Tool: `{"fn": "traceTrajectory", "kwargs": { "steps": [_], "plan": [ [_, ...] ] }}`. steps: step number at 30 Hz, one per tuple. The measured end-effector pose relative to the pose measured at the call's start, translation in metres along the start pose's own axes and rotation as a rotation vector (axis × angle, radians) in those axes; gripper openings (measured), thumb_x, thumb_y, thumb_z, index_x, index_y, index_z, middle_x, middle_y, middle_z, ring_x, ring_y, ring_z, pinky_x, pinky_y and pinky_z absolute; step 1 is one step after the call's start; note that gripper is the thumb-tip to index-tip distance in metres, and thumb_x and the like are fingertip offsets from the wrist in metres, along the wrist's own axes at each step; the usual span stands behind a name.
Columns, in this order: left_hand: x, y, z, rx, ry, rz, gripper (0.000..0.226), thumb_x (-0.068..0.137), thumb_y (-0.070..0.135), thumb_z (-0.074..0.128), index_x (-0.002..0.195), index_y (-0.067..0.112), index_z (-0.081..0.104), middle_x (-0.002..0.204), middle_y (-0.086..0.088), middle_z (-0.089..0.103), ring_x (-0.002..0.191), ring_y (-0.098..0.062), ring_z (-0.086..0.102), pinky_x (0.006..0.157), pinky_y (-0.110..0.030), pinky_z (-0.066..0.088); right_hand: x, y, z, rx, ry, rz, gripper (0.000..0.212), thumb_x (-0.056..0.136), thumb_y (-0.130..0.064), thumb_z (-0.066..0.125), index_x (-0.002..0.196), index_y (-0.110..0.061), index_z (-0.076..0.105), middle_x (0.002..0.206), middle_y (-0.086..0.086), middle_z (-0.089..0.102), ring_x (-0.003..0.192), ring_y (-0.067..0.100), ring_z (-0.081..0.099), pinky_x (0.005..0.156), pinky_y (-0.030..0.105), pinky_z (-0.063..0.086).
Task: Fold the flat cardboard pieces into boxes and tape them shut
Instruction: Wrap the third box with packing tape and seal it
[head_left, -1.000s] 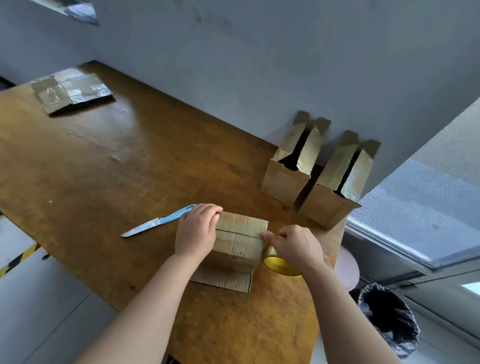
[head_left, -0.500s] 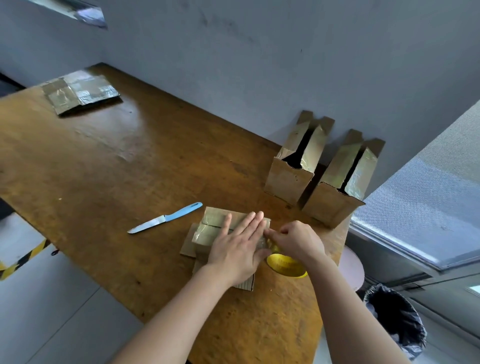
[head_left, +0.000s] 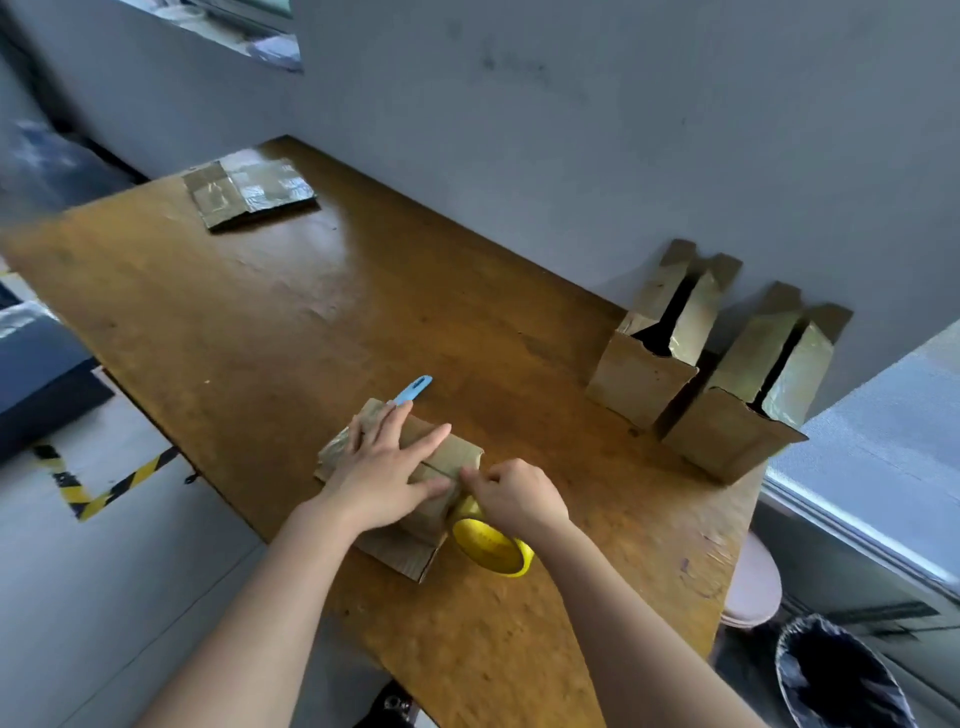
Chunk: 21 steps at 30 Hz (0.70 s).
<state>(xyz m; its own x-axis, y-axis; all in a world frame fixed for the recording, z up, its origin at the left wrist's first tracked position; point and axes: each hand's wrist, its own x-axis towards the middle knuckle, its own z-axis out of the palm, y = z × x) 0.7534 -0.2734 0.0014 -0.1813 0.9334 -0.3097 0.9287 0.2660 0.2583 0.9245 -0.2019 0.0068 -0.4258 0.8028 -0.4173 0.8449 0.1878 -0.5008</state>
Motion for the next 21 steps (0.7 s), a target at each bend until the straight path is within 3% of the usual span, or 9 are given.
{"fn": "traceTrajectory", "kwargs": {
  "steps": [2,5,8,11,15,19,21],
  "plan": [
    [-0.010,-0.016,-0.006,-0.033,0.075,-0.063,0.064,0.090,0.062,0.045,0.147,0.052,0.017,0.155,0.008,-0.002,0.143,-0.020,-0.012,0.116,-0.052,-0.007,0.001,-0.019,0.011,0.032,-0.059,-0.040,0.047,0.094,-0.053,0.042,0.066,-0.017,0.053,0.066,-0.004,0.053,0.064,0.017,0.051,0.047,0.028,0.031],
    [-0.024,-0.036,-0.014,-0.062,0.256,-0.129,0.067,0.086,0.053,0.061,0.146,0.041,0.033,0.144,0.004,0.027,0.135,-0.021,0.019,0.113,-0.045,0.020,0.002,-0.046,0.021,0.145,-0.161,-0.088,0.037,0.094,-0.035,0.042,0.063,-0.017,0.048,0.070,0.000,0.053,0.067,0.018,0.048,0.051,0.028,0.033],
    [-0.031,-0.061,-0.017,-0.112,0.344,-0.182,0.061,0.086,0.043,0.066,0.141,0.027,0.045,0.145,0.005,0.040,0.132,-0.020,0.037,0.109,-0.039,0.030,0.003,-0.070,0.030,0.268,-0.232,-0.119,0.030,0.092,-0.027,0.042,0.064,-0.017,0.047,0.070,-0.002,0.048,0.065,0.016,0.043,0.052,0.028,0.031],
    [-0.032,-0.087,-0.016,-0.138,0.349,-0.231,0.049,0.097,0.030,0.052,0.144,0.021,0.042,0.157,0.005,0.028,0.144,-0.018,0.022,0.116,-0.041,0.017,0.006,-0.093,0.040,0.367,-0.289,-0.175,0.025,0.091,-0.023,0.044,0.067,-0.019,0.049,0.066,-0.005,0.045,0.062,0.012,0.041,0.055,0.028,0.032],
    [-0.032,-0.115,-0.010,-0.104,0.303,-0.281,0.048,0.104,0.030,0.028,0.152,0.024,0.024,0.162,0.004,0.005,0.149,-0.017,-0.002,0.118,-0.047,0.001,0.010,-0.116,0.057,0.447,-0.381,-0.212,0.017,0.090,-0.021,0.047,0.095,-0.014,0.062,0.087,0.001,0.058,0.077,0.015,0.051,0.067,0.031,0.041],
    [-0.030,-0.133,-0.009,-0.145,0.276,-0.247,0.051,0.105,0.034,0.025,0.154,0.026,0.016,0.162,0.007,-0.004,0.148,-0.012,-0.011,0.117,-0.048,-0.004,0.020,-0.119,0.070,0.445,-0.391,-0.214,0.020,0.095,-0.030,0.052,0.110,-0.020,0.060,0.107,0.002,0.064,0.095,0.019,0.059,0.081,0.033,0.048],
    [-0.031,-0.135,-0.009,-0.173,0.286,-0.229,0.051,0.104,0.034,0.026,0.154,0.027,0.017,0.162,0.009,-0.003,0.147,-0.010,-0.012,0.117,-0.047,-0.004,0.027,-0.119,0.075,0.417,-0.390,-0.167,0.019,0.096,-0.035,0.052,0.108,-0.022,0.060,0.102,-0.001,0.063,0.090,0.013,0.059,0.073,0.027,0.048]
  ]
}}
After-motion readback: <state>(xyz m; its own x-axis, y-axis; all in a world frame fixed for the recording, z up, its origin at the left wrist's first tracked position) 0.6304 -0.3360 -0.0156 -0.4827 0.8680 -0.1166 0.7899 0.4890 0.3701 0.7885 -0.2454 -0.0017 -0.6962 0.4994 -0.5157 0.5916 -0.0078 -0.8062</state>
